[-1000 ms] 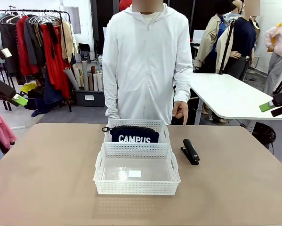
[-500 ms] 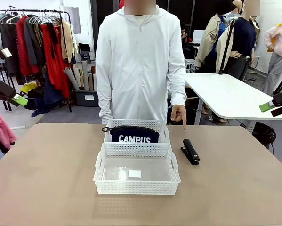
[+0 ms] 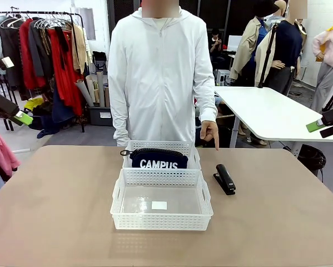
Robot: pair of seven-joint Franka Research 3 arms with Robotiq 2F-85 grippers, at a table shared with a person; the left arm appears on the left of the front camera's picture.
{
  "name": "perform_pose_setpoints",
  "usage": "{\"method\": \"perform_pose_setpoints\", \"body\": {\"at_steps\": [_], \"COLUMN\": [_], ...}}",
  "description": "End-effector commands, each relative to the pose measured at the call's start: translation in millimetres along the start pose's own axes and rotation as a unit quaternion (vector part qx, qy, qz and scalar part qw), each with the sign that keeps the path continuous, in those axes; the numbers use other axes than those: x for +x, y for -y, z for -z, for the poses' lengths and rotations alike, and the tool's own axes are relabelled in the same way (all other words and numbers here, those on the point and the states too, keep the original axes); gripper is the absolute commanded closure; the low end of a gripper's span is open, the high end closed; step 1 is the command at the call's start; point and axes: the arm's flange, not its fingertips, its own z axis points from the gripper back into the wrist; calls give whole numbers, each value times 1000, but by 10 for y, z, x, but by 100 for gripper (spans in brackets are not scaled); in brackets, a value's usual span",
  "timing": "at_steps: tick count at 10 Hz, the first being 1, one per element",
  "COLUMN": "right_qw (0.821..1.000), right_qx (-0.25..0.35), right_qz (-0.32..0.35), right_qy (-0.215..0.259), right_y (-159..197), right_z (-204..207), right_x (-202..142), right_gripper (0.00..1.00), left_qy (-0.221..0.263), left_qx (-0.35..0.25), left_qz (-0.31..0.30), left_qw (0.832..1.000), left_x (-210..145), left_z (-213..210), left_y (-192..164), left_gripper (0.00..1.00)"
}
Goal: Distribute items into two baskets.
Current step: Pick up the Stapler that the person points to.
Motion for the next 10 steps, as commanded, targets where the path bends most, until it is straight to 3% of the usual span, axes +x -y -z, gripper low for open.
{"method": "perform_pose_setpoints", "body": {"at_steps": [1, 10], "right_qw": [1000, 1000], "right_qx": [5, 9], "right_qz": [-1, -3], "right_qy": [3, 0], "right_y": [-7, -35], "right_z": [0, 88], "right_x": [4, 74], "right_gripper": [0, 0], "left_qy": [0, 0], "left_qx": [0, 0], "left_qz": [-1, -1], "left_qw": [1000, 1000], "left_x": [-6, -6], "left_z": [0, 0], "left_y": [-2, -2], "left_gripper": [3, 3]}}
